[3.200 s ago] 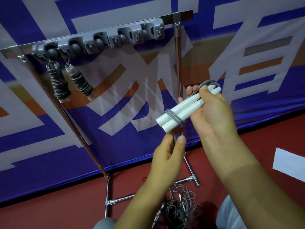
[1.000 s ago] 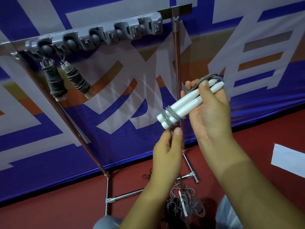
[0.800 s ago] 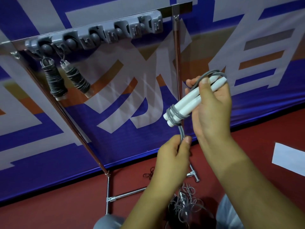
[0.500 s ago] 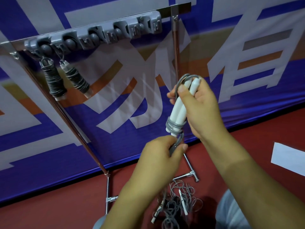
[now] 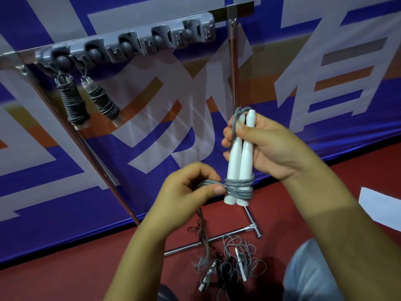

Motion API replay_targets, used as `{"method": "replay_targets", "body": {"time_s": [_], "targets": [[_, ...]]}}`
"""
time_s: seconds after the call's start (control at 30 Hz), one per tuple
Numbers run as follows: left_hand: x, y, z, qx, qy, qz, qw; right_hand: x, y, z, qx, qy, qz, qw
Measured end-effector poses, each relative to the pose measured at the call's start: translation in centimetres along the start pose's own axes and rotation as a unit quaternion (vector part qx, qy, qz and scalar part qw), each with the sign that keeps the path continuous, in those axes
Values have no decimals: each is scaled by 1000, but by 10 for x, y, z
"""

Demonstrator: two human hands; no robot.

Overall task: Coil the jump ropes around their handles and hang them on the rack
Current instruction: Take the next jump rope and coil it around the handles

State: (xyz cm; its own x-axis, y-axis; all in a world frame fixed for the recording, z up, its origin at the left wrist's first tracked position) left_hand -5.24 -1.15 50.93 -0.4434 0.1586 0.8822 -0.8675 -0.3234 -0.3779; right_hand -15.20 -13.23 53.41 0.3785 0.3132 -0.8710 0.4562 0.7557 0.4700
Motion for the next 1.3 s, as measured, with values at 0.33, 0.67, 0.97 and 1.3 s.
{"method": "replay_targets", "body": {"time_s": [0.33,0.67,0.97,1.3], "targets": [[3,-5,5,65,7,-103,993,5,-10,4,52,7,8,999],[18,-2,7,110,58,-13,992,18,-8,7,158,-24,-167,973],[-28,-1,6,144,18,-218,965,12,-5,4,54,42,169,983],[-29,35,17,240,-67,-282,927,19,-11,3,258,-57,350,899]]}}
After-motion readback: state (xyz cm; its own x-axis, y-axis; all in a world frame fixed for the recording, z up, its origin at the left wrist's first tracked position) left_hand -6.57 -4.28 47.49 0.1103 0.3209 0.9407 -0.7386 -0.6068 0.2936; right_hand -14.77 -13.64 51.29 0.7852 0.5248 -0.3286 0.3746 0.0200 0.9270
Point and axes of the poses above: each hand's wrist, its own z-axis towards the middle knuckle, its own y-axis out of the palm, x = y × z, the point moved 5 cm from there along z, towards the middle knuckle
